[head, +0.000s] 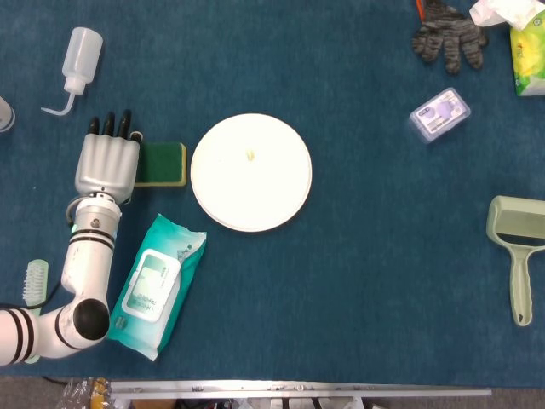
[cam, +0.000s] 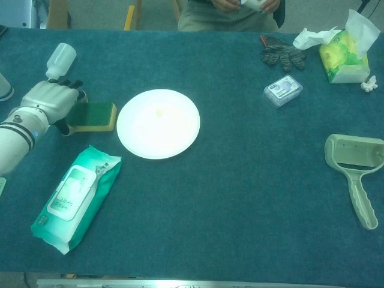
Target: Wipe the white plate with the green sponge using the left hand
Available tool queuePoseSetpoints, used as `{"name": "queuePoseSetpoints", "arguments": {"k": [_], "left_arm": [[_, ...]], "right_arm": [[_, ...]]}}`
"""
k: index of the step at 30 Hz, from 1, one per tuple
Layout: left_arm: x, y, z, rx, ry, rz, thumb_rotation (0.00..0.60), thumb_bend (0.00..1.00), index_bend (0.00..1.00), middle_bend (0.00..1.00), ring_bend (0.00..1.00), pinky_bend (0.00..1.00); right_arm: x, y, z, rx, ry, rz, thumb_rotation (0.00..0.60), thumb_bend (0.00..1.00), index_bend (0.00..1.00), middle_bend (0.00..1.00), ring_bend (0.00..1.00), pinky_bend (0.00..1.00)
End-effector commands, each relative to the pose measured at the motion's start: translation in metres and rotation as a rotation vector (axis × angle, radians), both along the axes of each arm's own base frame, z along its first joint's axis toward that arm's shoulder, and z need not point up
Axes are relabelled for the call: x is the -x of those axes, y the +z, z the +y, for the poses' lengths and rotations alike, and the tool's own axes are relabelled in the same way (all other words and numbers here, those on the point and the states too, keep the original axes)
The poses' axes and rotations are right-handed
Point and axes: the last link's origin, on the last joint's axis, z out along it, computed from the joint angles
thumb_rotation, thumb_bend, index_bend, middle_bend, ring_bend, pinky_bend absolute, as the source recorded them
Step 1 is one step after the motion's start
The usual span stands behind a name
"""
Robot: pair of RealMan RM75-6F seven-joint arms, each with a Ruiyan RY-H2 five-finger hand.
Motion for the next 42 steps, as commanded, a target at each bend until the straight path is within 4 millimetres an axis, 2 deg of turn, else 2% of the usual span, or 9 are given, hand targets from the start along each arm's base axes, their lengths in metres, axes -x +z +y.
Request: {"name": "queuePoseSetpoints", "arguments": {"k": [1, 9, 14, 19, 31, 42], "left_arm": [[-0.001, -0.001, 0.001, -0.004, -0.002, -0.003, 0.6, 0.27, 0.28, 0.02, 0.0, 0.05], [-0.009, 0.008, 0.003, -0.022, -0.022, -0.02, 0.6, 0.27, 0.34, 0.05, 0.0, 0.05], [-0.028, 0.02, 0.002, -0.026, -0.089, 0.001, 0.6, 0.27, 0.36, 0.07, 0.0, 0.05], [-0.055, 0.023, 0.0, -0.013, -0.181, 0.025, 0.6, 0.27, 0.36, 0.08, 0.0, 0.05], [-0.102, 0.005, 0.001, 0.053, -0.293, 0.143, 0.6, 0.27, 0.38, 0.09, 0.0, 0.05], [-0.122, -0.018, 0.006, 0.078, -0.293, 0.309, 0.6, 0.32, 0.4, 0.12, 0.0, 0.05]], "right_arm": [[0.0, 0.0, 0.0, 0.001, 0.0, 0.0, 0.6, 0.39, 0.39, 0.39, 0.24, 0.45], [-0.001, -0.001, -0.001, -0.001, 0.003, -0.001, 0.6, 0.39, 0.39, 0.39, 0.24, 0.45], [-0.002, -0.004, -0.003, -0.009, 0.007, -0.006, 0.6, 0.39, 0.39, 0.39, 0.24, 0.45], [-0.003, -0.008, -0.005, -0.013, 0.012, -0.01, 0.6, 0.39, 0.39, 0.39, 0.24, 0.45], [-0.001, -0.005, -0.003, -0.003, 0.007, -0.012, 0.6, 0.39, 0.39, 0.39, 0.24, 0.45], [0.002, -0.004, -0.003, -0.006, 0.002, -0.017, 0.6, 0.39, 0.39, 0.39, 0.24, 0.45]]}}
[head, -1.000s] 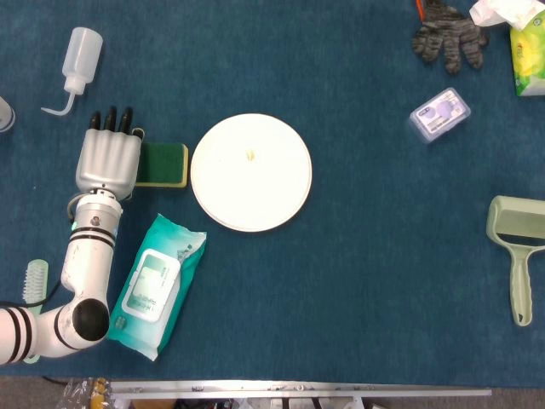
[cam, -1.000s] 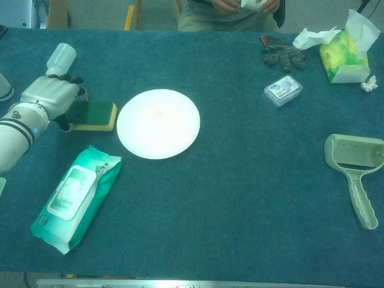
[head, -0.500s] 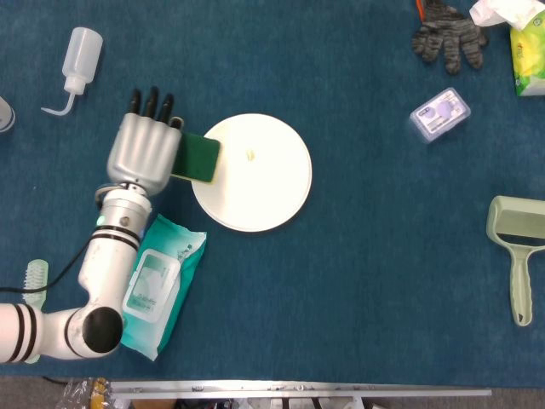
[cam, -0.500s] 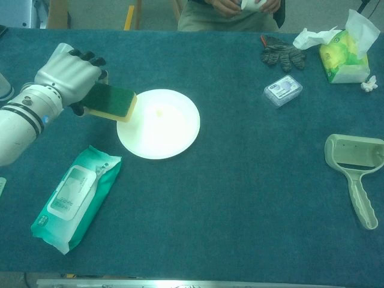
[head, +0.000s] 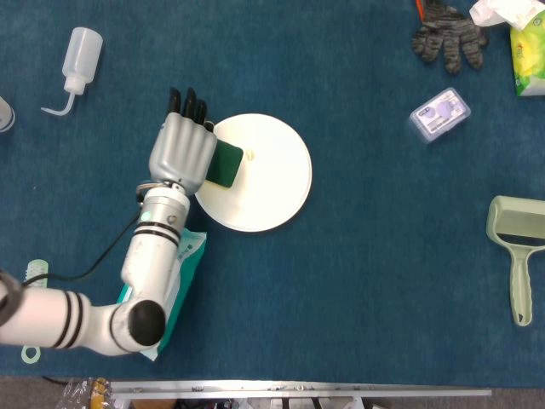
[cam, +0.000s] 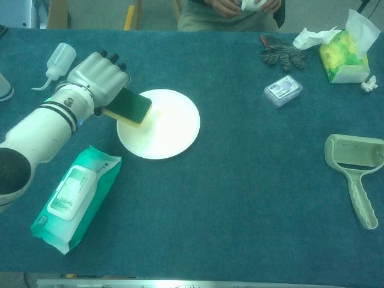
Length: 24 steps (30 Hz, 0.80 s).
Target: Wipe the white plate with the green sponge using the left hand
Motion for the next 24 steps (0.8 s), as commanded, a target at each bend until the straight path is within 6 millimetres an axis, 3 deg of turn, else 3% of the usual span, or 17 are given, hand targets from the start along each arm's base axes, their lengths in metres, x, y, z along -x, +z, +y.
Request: {"name": "queuePoseSetpoints", "arguments": {"k": [1, 24], "left_arm": [[-0.007, -0.007, 0.004, -0.012, 0.002, 0.044, 0.6, 0.32, 0.4, 0.12, 0.0, 0.05], [-0.036, -0.048, 0.01, 0.014, -0.04, 0.188, 0.6, 0.32, 0.42, 0.12, 0.0, 0.05]], "right_arm": [[0.001, 0.0, 0.0, 0.0, -0.001, -0.001, 0.6, 0.39, 0.39, 0.39, 0.24, 0.45], [0.008, 0.006, 0.005, 0.018, -0.02, -0.01, 0.6, 0.39, 0.39, 0.39, 0.24, 0.45]]}}
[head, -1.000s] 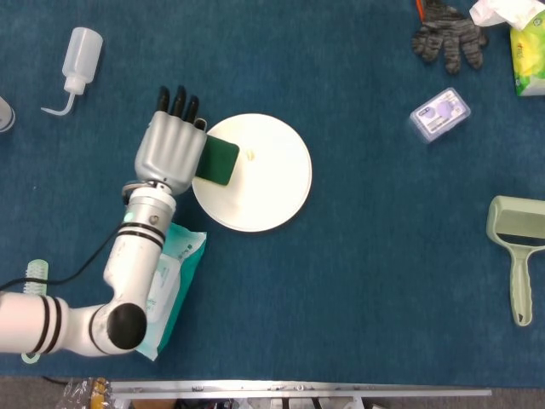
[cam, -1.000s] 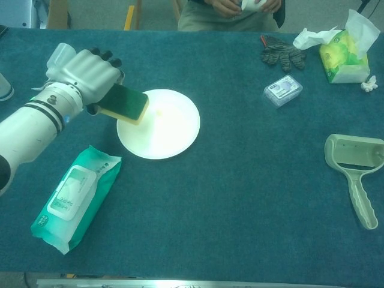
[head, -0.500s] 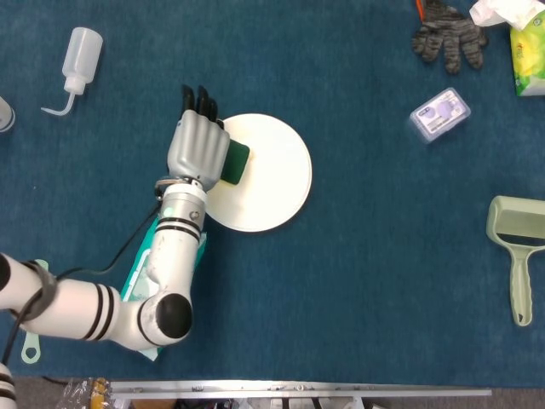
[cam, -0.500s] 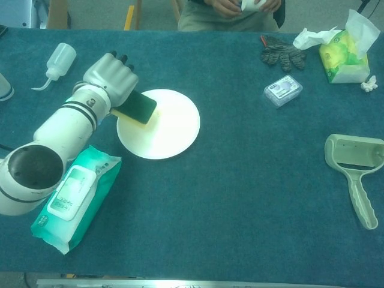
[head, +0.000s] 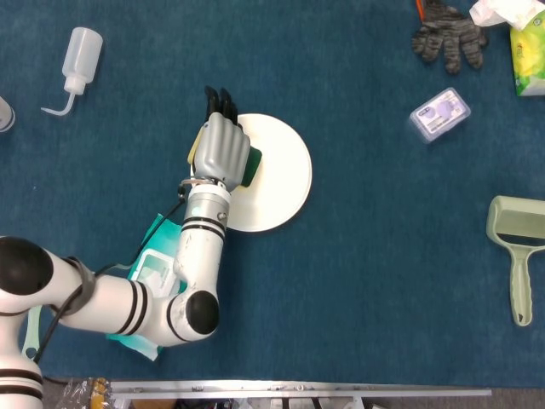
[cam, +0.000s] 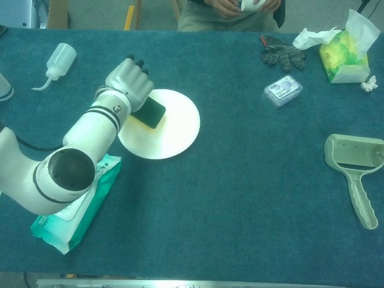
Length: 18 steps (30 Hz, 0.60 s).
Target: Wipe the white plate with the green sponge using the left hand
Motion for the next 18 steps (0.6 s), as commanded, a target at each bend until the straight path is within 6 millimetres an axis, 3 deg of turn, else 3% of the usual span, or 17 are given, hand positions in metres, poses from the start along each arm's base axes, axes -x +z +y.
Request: {"name": "queuePoseSetpoints", "arguments": {"k": [1, 8, 18], "left_arm": [[-0.003, -0.004, 0.002, -0.001, 0.001, 0.005, 0.6, 0.32, 0.42, 0.12, 0.0, 0.05], [-0.002, -0.007, 0.007, -0.014, 0.002, 0.033, 0.6, 0.32, 0.42, 0.12, 0.0, 0.05], [0.019, 0.003, 0.016, -0.068, 0.012, 0.065, 0.6, 0.32, 0.43, 0.12, 0.0, 0.05]], "right_arm": [[0.001, 0.001, 0.0, 0.002, -0.001, 0.001, 0.6, 0.39, 0.39, 0.39, 0.24, 0.45], [0.002, 0.003, 0.002, 0.011, -0.006, 0.001, 0.6, 0.39, 0.39, 0.39, 0.24, 0.45], [0.002, 0.003, 0.003, 0.013, -0.005, 0.002, 0.6, 0.39, 0.39, 0.39, 0.24, 0.45]]}}
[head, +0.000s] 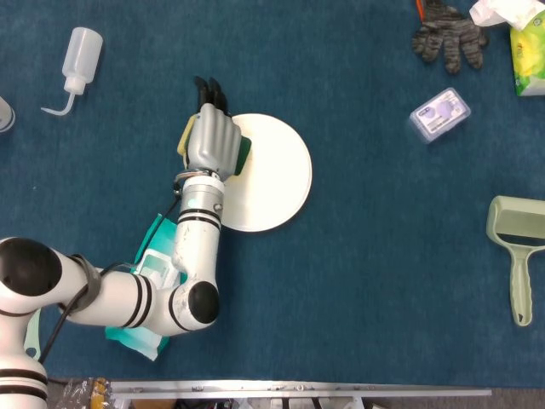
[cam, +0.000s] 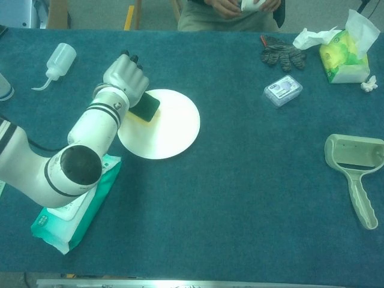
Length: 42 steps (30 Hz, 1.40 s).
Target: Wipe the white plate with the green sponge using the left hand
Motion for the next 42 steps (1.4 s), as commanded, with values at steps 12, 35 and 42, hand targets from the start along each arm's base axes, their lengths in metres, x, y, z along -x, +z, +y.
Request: {"name": "queuePoseSetpoints", "arguments": {"k": [12, 35, 42], "left_arm": [[-0.018, 0.005, -0.008, 0.009, -0.019, -0.06, 0.6, 0.32, 0.43, 0.12, 0.0, 0.05], [0.0, -0.007, 0.0, -0.007, 0.002, -0.004, 0.6, 0.32, 0.43, 0.12, 0.0, 0.05], [0.01, 0.007, 0.004, -0.04, 0.014, -0.003, 0.6, 0.32, 0.43, 0.12, 0.0, 0.05]], "right_arm": [[0.0, -0.001, 0.001, -0.001, 0.006, -0.008, 0.6, 0.39, 0.39, 0.39, 0.24, 0.45], [0.001, 0.003, 0.004, 0.009, 0.0, -0.001, 0.6, 0.39, 0.39, 0.39, 0.24, 0.45], [-0.003, 0.002, 0.004, 0.009, 0.011, 0.0, 0.6, 0.39, 0.39, 0.39, 0.24, 0.45]]}}
